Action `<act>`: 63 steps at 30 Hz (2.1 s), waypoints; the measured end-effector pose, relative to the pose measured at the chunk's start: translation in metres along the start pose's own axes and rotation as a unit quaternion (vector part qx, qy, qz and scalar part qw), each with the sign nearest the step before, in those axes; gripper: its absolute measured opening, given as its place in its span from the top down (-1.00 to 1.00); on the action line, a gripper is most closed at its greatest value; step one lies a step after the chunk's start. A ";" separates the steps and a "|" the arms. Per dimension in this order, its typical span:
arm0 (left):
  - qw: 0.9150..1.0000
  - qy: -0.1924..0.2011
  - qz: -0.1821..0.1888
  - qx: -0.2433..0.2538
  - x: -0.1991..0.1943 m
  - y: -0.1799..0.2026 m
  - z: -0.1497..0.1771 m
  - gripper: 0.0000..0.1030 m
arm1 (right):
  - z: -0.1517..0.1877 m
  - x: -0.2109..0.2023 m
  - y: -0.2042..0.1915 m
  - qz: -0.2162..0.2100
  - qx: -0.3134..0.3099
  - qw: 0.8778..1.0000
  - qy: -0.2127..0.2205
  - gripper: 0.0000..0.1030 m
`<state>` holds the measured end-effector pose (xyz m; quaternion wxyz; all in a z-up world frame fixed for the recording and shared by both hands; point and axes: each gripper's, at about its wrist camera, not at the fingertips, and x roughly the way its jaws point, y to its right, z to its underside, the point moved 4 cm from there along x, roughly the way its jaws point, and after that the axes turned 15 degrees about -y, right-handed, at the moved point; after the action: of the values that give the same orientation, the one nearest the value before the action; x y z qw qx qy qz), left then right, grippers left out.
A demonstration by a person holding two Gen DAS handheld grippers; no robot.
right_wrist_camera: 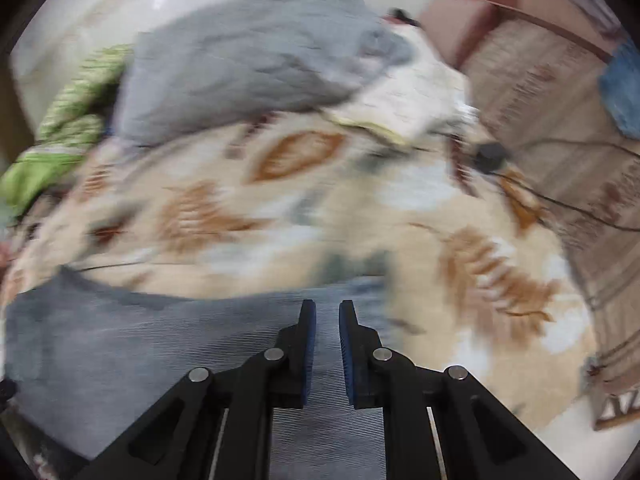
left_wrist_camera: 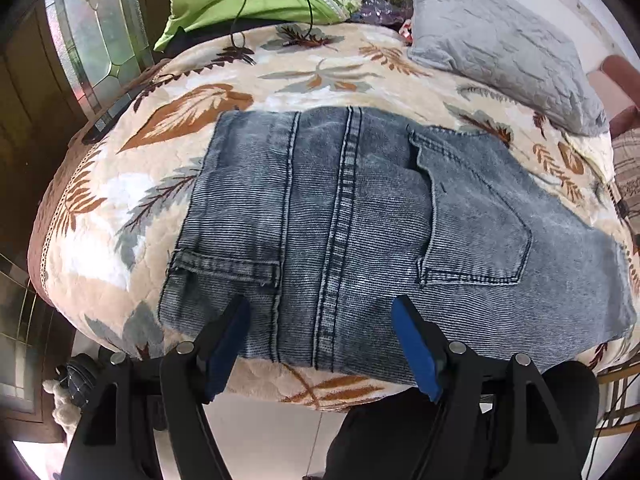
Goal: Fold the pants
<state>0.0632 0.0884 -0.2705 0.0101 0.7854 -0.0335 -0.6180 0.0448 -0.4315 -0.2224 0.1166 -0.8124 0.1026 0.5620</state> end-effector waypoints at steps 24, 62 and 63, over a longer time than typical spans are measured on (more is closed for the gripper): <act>0.999 0.015 0.014 0.026 0.027 -0.013 0.001 -0.89 | 0.058 0.075 -0.215 -0.082 -0.169 0.975 -0.119 0.71; 0.997 0.043 -0.012 0.065 -0.006 -0.009 -0.001 -1.00 | 0.059 0.060 -0.240 -0.106 -0.200 0.967 -0.119 -0.60; 0.997 0.048 -0.012 0.067 -0.010 -0.007 0.000 -1.00 | 0.055 0.056 -0.240 -0.110 -0.195 0.968 -0.112 -0.60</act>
<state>0.0613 0.0959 -0.2614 -0.0484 0.8132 -0.0650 -0.5763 0.0866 -0.1883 -0.2761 0.0273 -0.7579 -0.1127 0.6420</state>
